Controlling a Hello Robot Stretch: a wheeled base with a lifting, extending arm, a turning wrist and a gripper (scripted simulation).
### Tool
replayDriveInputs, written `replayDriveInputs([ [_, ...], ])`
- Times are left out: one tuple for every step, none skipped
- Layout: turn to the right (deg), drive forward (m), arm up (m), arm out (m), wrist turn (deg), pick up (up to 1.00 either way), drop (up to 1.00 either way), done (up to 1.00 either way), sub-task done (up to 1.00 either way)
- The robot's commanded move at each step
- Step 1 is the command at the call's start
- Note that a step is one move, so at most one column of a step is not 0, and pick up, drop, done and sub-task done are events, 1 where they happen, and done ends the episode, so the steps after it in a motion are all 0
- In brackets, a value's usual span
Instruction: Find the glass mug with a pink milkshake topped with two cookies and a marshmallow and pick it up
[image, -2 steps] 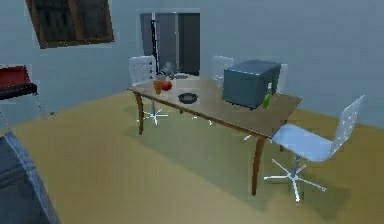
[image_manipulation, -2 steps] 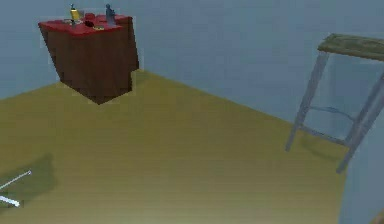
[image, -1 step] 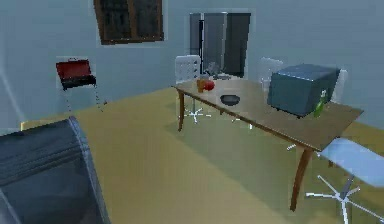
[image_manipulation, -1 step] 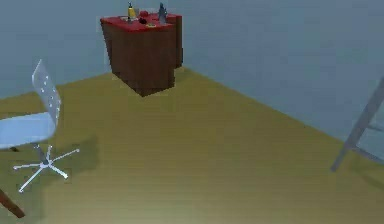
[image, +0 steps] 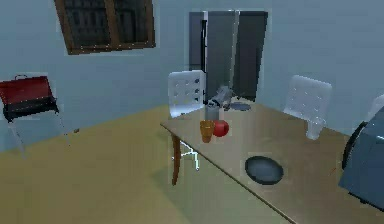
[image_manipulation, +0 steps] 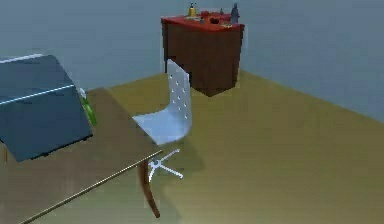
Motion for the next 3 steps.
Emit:
replayDriveInputs([
  [0.0, 0.65, 0.00, 0.00, 0.0, 0.00, 0.00, 0.00, 0.00],
  [-45.0, 0.00, 0.00, 0.00, 0.0, 0.00, 0.00, 0.00, 0.00],
  [-30.0, 0.00, 0.00, 0.00, 0.0, 0.00, 0.00, 0.00, 0.00],
])
